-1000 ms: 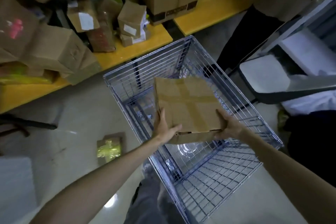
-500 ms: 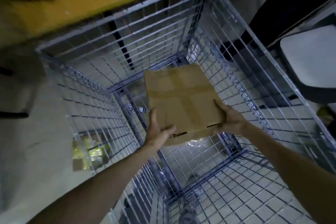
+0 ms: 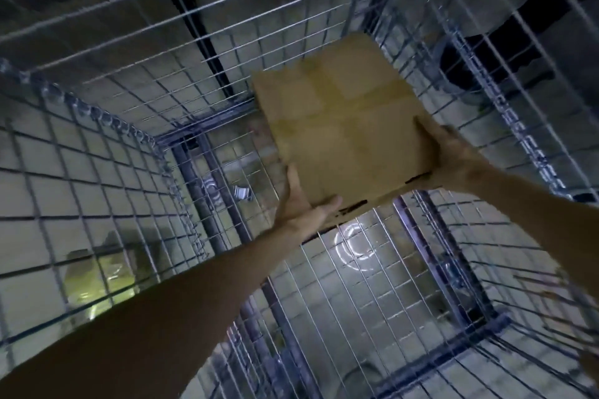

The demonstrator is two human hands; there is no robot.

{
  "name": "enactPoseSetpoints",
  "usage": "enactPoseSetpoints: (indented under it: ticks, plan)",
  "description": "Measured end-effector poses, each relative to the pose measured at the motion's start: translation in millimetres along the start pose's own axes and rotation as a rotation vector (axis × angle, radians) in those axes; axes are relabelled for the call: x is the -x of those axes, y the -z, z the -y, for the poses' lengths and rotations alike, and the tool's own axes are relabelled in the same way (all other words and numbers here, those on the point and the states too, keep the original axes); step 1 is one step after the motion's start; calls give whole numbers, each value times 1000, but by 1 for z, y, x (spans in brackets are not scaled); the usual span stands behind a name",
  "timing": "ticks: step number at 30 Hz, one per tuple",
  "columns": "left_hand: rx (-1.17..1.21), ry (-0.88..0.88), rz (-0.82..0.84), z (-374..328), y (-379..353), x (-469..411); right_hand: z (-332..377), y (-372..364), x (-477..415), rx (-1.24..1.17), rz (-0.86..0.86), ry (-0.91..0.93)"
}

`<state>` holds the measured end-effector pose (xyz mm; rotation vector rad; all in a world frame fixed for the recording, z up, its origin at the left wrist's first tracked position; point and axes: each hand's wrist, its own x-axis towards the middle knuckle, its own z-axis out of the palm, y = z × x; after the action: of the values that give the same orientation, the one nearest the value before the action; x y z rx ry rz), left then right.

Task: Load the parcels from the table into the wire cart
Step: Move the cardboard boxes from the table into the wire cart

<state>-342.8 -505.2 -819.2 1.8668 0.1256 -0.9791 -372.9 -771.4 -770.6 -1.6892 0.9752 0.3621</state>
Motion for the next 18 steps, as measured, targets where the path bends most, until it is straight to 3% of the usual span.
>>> enactPoseSetpoints:
  ticks: [3,7,10,13,14,18]
  plan:
    - [-52,-14,0,16,-24,-20,-18,5,-24,97,-71,115]
    - [-14,-21,-24,37,-48,-46,-52,-7,-47,21,-234,23]
    - [-90,-36,14,51,-49,-57,-72,-18,-63,-84,-189,-43]
    - [-110,-41,-31,60,-44,-74,-95,-29,-79,271,-217,97]
    - [-101,-42,-58,61,-43,-81,-97,-32,-81,230,-241,127]
    - [-99,-11,-78,57,-42,-89,-105,-28,-77,579,-214,290]
